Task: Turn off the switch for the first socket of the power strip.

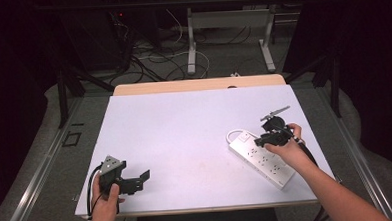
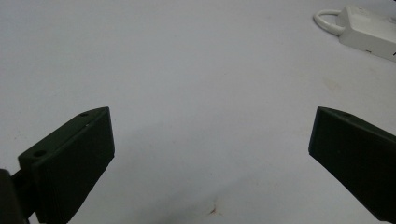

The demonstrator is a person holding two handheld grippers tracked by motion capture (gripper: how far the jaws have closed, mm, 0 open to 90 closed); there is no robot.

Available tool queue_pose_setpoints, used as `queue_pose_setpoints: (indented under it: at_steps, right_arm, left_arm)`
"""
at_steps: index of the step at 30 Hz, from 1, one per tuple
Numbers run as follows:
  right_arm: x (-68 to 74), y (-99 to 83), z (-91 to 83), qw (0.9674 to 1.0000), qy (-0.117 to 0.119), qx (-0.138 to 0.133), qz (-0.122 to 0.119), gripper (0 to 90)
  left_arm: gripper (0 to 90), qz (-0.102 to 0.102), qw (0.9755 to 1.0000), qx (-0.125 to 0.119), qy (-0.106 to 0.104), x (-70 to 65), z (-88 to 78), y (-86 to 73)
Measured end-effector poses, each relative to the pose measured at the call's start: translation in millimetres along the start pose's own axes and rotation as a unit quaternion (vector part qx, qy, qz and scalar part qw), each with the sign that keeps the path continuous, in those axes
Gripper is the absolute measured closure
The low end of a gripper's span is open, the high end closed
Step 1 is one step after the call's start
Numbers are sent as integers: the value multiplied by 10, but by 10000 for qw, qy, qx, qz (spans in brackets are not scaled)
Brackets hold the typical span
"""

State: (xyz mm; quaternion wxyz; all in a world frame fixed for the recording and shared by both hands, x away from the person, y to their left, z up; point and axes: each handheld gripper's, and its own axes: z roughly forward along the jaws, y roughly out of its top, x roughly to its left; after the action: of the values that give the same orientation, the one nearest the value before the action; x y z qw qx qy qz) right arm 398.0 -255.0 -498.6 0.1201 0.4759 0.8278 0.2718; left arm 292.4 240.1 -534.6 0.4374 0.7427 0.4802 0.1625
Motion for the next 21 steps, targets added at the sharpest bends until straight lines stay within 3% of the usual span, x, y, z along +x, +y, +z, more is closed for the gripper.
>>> queue_pose_setpoints:
  at_steps: [4, 11, 12, 14, 21]
  right_arm:
    - [24, 3, -13, 10000, -8, -92, -14, 501]
    - [43, 16, -47, 9994, -56, -271, -191, 433]
    - [48, 12, -36, 9987, -79, -459, -227, 425]
    - [64, 18, -48, 9981, -84, -555, -259, 411]
    - [111, 24, -93, 9965, -82, -715, -416, 320]
  left_arm:
    - [1, -4, 10000, 8, -4, 1, 1, -1]
    - [1, 5, 10000, -1, 3, 2, -4, -2]
    - [1, 6, 10000, 7, -1, 3, -6, -1]
    - [1, 10, 10000, 10, 1, 2, -7, -1]
    - [1, 8, 10000, -3, 5, 0, -4, -1]
